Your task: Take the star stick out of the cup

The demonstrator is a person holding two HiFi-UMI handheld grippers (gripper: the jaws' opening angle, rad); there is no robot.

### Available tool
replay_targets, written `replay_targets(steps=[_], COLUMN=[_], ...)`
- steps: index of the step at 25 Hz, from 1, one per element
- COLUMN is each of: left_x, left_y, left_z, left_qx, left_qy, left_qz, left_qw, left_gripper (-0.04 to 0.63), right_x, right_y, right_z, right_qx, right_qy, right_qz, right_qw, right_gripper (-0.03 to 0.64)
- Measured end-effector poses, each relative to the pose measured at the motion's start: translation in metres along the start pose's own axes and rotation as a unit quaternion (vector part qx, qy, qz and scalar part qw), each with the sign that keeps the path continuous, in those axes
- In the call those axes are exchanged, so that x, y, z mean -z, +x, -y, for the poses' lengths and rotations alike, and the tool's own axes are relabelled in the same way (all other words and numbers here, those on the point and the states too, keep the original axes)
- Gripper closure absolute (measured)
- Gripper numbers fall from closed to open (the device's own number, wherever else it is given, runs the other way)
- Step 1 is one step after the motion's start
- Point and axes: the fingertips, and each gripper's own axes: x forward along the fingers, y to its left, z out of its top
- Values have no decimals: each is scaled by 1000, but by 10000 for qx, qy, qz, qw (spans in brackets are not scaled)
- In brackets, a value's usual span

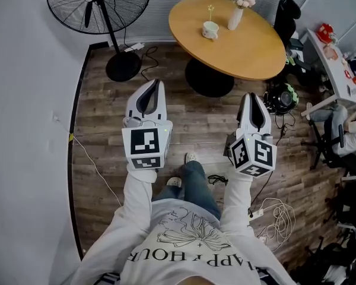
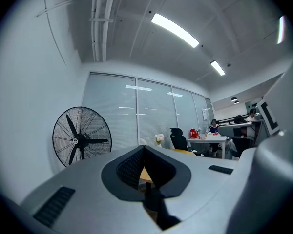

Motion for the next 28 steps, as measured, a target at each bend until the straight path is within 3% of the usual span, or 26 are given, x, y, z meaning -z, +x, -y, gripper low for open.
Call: replay_targets(steps=[10, 28], left_x=[9, -3], left_y=[48, 225], left_z=[7, -3], left_qx=[-35, -355], left_qy=[24, 86], left_qz=[-38, -125], left_qw=[10000, 9993], left_gripper=[589, 589], right_x=[12, 23], right_y=[48, 239], right_z=[22, 76], right_qx=[-112, -612], right_qy=[-15, 187], right_qz=[-29, -61], right_qw=[9999, 9979], right_gripper=[562, 540])
